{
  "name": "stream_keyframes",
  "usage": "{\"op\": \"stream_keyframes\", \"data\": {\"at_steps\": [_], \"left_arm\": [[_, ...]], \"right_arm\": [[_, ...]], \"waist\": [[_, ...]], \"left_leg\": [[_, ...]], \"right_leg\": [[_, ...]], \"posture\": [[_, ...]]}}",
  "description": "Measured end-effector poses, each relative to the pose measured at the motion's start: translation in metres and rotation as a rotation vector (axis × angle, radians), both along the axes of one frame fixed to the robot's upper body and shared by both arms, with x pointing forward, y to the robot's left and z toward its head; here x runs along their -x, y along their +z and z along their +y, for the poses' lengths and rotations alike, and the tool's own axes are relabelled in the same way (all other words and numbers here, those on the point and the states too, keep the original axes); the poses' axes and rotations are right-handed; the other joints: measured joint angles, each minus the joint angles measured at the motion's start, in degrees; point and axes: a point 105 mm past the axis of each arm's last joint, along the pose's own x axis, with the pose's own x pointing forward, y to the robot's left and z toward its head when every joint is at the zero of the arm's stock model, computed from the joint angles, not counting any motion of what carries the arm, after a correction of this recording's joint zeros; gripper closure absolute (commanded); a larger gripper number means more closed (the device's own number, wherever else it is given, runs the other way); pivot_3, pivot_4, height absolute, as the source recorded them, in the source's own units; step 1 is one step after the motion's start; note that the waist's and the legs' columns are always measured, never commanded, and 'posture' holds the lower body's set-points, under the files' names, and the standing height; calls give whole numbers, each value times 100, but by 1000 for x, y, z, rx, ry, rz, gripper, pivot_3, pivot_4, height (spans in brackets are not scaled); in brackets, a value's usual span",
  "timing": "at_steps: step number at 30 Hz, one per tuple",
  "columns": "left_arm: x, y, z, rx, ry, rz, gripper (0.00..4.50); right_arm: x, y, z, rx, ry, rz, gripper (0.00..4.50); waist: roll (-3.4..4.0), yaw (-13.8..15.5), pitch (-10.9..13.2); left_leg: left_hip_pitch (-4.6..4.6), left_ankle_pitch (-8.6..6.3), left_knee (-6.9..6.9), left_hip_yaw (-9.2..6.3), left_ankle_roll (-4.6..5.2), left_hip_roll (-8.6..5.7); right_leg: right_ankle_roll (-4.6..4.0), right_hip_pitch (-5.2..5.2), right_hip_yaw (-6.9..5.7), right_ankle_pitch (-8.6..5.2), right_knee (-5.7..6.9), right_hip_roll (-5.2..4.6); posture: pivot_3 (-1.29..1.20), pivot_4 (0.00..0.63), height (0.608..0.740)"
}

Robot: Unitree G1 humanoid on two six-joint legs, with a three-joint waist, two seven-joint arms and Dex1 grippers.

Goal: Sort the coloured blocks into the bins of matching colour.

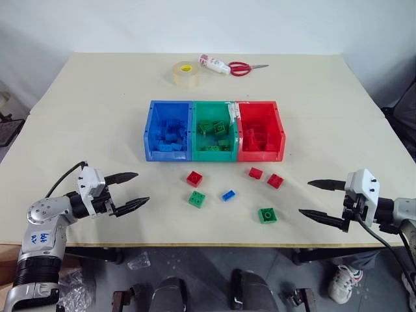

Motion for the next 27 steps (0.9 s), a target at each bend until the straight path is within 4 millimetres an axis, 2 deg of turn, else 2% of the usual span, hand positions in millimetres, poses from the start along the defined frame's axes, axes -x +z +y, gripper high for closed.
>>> {"op": "stream_keyframes", "data": {"at_steps": [5,10,16,20,24,27], "left_arm": [[-7,6,-4,15,9,-26,40],[-14,5,-7,38,40,-6,40],[-13,0,-13,9,8,18,40],[-13,-3,-14,17,-18,43,40],[-13,-3,-17,28,-36,42,40],[-15,-1,-21,41,-45,30,40]], "right_arm": [[-3,0,-2,0,-38,-5,0],[-4,-7,-11,40,-135,76,0],[22,-13,-32,67,-207,154,0],[38,-5,-43,97,-257,151,0],[43,-2,-34,109,-255,164,0],[37,3,-12,101,-202,149,0]], "waist": [[0,40,0],[0,56,0],[-1,76,-1],[-2,68,-1],[-5,43,-3],[-5,42,-3]], "left_leg": [[0,0,2,0,0,0],[-1,0,2,-1,0,0],[-1,0,2,-2,0,-2],[1,0,2,-3,0,0],[2,0,2,-3,-1,1],[2,0,2,-5,-1,1]], "right_leg": [[0,1,0,0,1,0],[0,0,0,0,3,0],[0,3,-1,0,-4,0],[0,3,0,0,-9,1],[-1,2,1,0,-9,2],[-1,3,1,0,-6,2]], "posture": [[0,150,740],[0,150,740],[0,150,740],[0,150,740],[0,150,740],[0,150,740]]}}
